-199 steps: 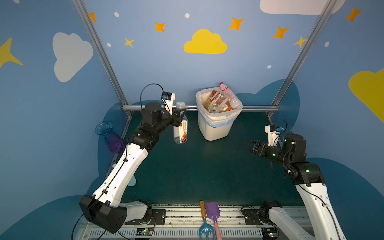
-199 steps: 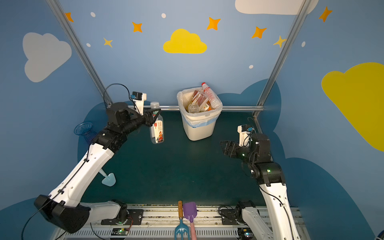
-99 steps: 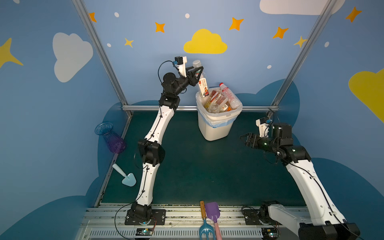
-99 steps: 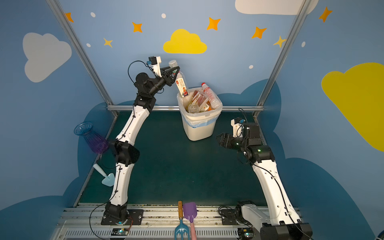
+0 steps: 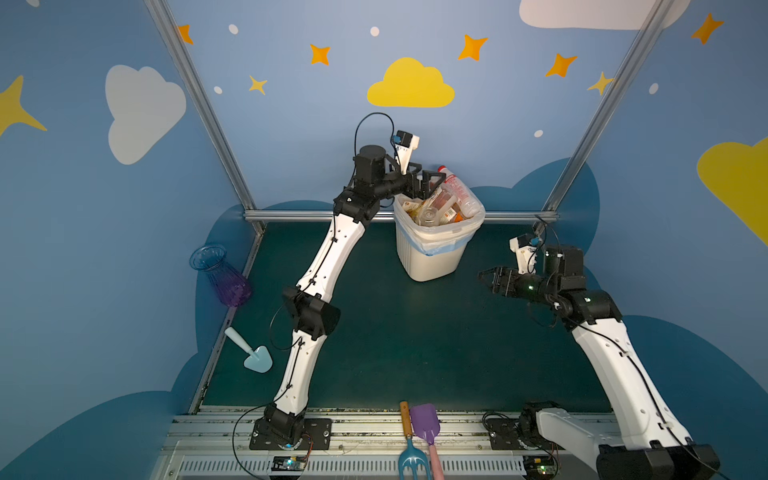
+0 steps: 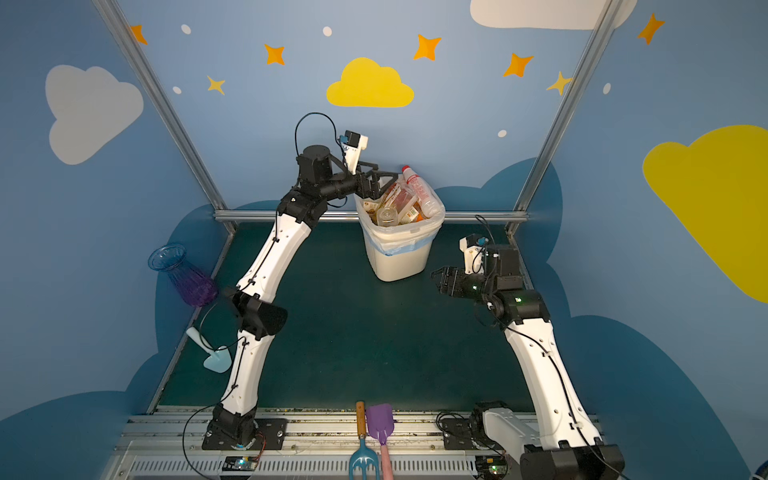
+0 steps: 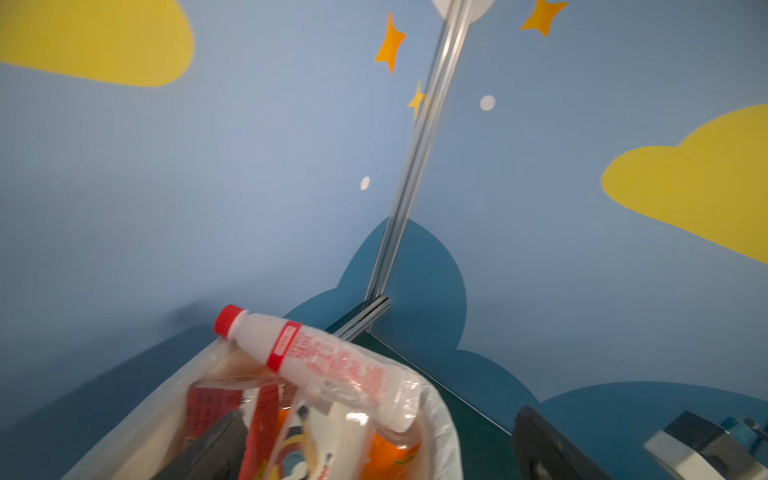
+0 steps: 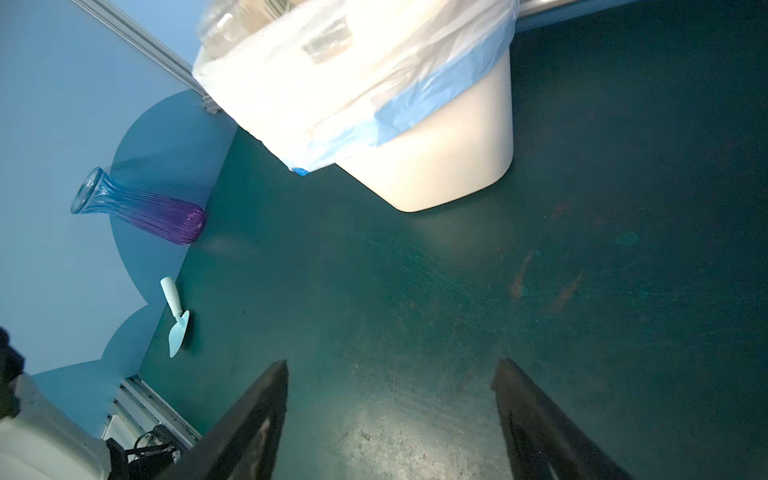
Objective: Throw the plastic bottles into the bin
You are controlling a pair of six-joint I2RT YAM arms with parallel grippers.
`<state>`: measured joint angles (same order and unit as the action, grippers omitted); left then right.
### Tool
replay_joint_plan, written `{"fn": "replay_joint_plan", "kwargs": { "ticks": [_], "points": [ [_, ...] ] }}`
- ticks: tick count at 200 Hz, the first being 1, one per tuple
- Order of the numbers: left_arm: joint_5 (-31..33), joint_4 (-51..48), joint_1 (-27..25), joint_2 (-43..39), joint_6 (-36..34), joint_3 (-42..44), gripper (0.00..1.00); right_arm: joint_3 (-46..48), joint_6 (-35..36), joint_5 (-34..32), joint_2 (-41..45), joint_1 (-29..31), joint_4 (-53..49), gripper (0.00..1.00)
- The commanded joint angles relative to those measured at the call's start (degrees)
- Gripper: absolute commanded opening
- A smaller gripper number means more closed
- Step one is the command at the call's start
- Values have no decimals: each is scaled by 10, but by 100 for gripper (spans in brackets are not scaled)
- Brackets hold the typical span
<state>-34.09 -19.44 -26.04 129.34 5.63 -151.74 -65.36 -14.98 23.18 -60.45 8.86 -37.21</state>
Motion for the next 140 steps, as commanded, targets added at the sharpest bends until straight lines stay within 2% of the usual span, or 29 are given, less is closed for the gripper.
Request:
{"fn": "replay_joint_plan", "kwargs": {
  "ticks": [1, 25, 43, 74, 107, 140],
  "points": [
    [30, 46, 3, -80, -44, 91, 100, 11, -1, 4, 31, 2, -3, 79],
    [56, 51, 3, -147, -50, 176, 100, 18, -2, -6, 58, 1, -19, 79],
    [79, 56, 5, -212, -56, 271, 100, 21, -2, -13, 79, 1, -31, 79],
    [132, 78, 7, -355, -53, 489, 100, 35, -7, -33, 118, 1, -48, 80],
    [244, 91, 27, -534, -20, 739, 100, 55, -20, -44, 156, 1, -60, 80],
    [285, 67, 66, -701, 31, 920, 100, 77, -45, -44, 181, 1, -63, 81]
  ]
}}
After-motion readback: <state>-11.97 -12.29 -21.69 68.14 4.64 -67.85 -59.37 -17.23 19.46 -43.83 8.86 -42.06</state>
